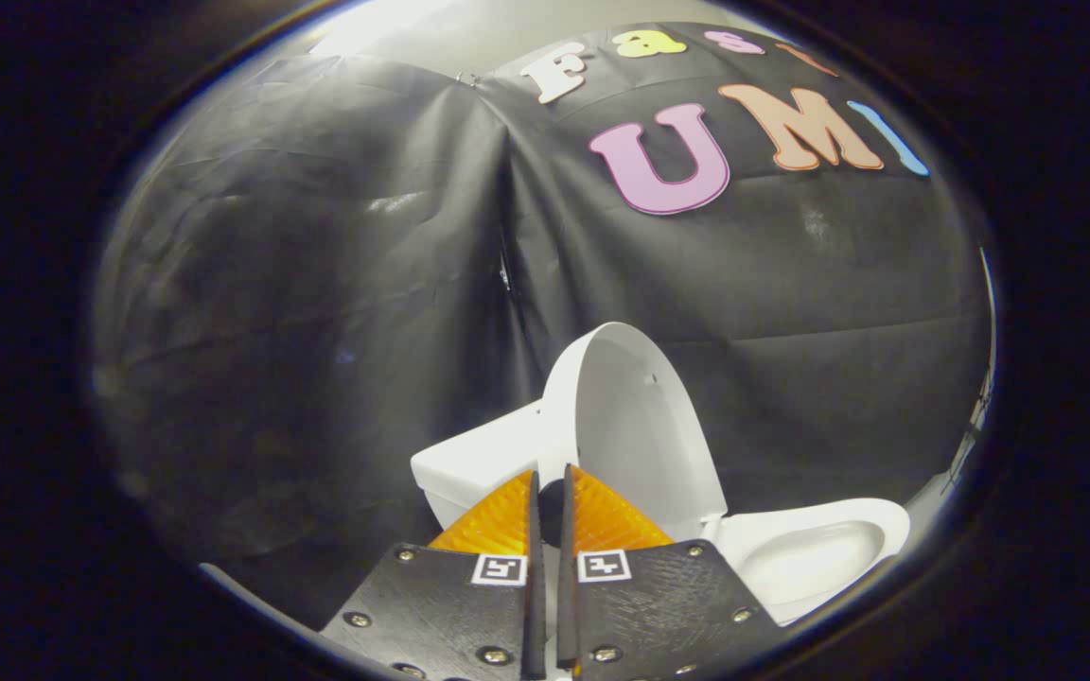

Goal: Open the toilet lid.

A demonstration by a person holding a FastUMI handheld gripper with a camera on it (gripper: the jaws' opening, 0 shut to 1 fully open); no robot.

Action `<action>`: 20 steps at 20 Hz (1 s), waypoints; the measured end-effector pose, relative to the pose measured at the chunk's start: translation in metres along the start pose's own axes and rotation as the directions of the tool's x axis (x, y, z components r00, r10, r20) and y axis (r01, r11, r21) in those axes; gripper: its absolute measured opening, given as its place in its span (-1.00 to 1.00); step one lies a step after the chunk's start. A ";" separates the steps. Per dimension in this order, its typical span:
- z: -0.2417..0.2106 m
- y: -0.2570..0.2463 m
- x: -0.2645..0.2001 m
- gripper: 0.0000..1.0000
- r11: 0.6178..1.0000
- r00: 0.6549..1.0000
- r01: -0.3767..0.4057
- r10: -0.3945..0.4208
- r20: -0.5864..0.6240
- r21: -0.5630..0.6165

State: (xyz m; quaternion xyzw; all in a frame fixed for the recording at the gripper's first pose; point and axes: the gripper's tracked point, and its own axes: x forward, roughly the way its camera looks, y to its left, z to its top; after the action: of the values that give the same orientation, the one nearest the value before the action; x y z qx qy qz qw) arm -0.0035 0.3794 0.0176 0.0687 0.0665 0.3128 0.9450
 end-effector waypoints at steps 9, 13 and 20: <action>-0.003 -0.006 -0.007 -0.75 0.997 0.999 -0.014 0.017 -0.033 0.072; -0.002 -0.016 -0.014 -0.53 0.999 0.999 0.004 -0.002 -0.041 0.048; 0.017 -0.070 -0.044 0.96 0.994 0.995 0.104 -0.104 0.004 0.036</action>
State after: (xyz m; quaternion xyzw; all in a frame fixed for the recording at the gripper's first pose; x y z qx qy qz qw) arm 0.0055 0.2959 0.0261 0.0828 0.0730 0.2615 0.9589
